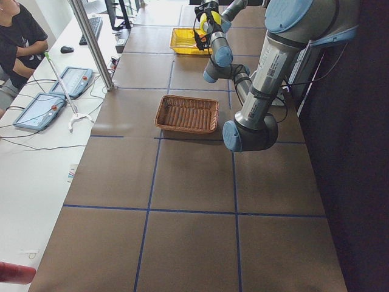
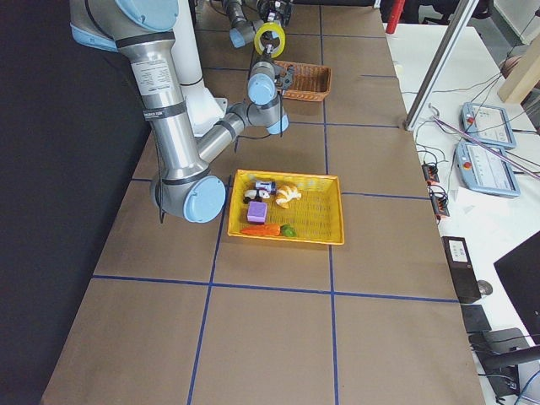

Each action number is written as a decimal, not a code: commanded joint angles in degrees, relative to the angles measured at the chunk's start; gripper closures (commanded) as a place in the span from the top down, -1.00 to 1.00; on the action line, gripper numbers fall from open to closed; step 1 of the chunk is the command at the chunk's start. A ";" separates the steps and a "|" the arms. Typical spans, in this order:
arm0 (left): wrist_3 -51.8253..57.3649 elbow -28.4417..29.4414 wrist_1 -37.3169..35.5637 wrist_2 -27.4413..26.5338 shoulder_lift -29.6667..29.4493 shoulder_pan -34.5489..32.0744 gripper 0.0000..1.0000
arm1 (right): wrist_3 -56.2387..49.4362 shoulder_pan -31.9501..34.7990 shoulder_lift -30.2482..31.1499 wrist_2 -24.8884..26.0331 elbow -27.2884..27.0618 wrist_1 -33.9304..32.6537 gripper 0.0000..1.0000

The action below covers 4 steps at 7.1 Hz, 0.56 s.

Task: Move tape to another basket

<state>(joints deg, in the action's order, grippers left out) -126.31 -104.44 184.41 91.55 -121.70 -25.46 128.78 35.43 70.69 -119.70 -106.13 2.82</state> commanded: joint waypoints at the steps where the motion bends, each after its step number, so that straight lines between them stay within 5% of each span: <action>1: 0.10 0.12 0.16 -0.32 -0.03 0.50 0.28 | -0.02 -0.63 -0.11 0.44 0.04 -0.01 -0.90; 2: 0.18 0.38 0.16 -0.32 0.06 0.67 -0.69 | -0.02 -0.71 -0.12 0.44 0.22 -0.01 -0.07; 3: 0.27 0.73 0.16 -0.32 0.06 0.68 -1.00 | -0.02 -0.71 -0.20 0.44 0.22 -0.09 0.99; 4: 0.27 0.82 0.16 -0.32 0.50 0.68 -1.00 | -0.28 -0.71 -0.20 0.44 0.22 -0.01 1.00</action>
<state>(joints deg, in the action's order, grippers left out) -126.07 -103.82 184.57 91.23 -121.52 -24.83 128.70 34.75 70.52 -119.27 -105.94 2.77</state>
